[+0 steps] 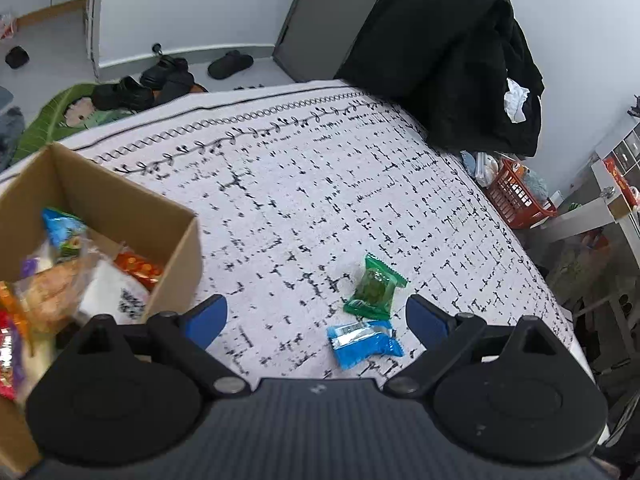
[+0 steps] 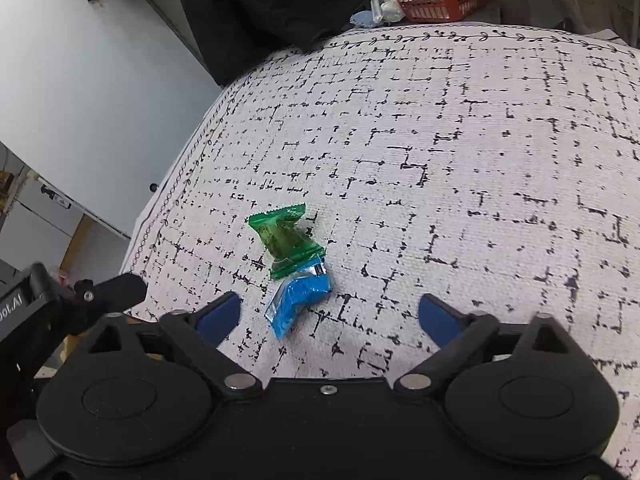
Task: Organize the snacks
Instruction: 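Move both tools back over the green and blue packets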
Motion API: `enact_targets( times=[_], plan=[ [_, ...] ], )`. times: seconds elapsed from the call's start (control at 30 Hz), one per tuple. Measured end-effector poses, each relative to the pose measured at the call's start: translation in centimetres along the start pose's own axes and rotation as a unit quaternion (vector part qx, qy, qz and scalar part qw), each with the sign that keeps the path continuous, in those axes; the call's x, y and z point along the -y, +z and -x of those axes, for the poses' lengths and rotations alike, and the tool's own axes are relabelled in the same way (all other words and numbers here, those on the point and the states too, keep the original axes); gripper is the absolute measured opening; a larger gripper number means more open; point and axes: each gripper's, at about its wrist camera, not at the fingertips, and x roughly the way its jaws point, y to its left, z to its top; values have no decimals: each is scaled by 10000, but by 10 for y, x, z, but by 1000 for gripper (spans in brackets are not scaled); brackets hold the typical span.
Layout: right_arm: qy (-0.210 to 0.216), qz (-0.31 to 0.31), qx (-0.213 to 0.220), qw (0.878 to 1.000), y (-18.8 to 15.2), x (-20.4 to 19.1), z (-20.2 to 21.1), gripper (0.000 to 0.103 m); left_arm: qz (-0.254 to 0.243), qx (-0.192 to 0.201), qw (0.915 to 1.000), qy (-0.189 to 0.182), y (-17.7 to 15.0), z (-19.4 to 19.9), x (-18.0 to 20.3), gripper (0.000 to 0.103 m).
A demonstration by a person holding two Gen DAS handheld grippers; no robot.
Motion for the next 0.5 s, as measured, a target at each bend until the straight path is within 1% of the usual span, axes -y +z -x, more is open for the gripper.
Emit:
enact_targets(
  times=[0.03, 0.1, 0.17, 0.23, 0.33, 0.4, 0.5],
  plan=[
    [-2, 40, -42, 10000, 0, -1, -5, 84, 4, -28, 10000, -21, 1, -4, 0, 95],
    [-23, 99, -132, 9999, 0, -3, -14, 79, 9, -58, 10000, -79, 4, -12, 1, 95],
    [-35, 160, -162, 9997, 0, -6, -21, 77, 22, -95, 9998, -154, 7, -19, 2, 94],
    [8, 200, -173, 9997, 0, -10, -28, 71, 31, -150, 9997, -204, 9, -27, 2, 93],
    [99, 265, -195, 9994, 1, -15, -36, 69, 42, -230, 9993, -293, 12, -39, 3, 91],
    [88, 343, -221, 9991, 0, -19, -43, 68, 20, -290, 9989, -356, 14, -47, 5, 89],
    [-34, 390, -352, 9986, 0, -20, -57, 57, -17, -345, 9984, -449, 17, -57, 6, 87]
  ],
)
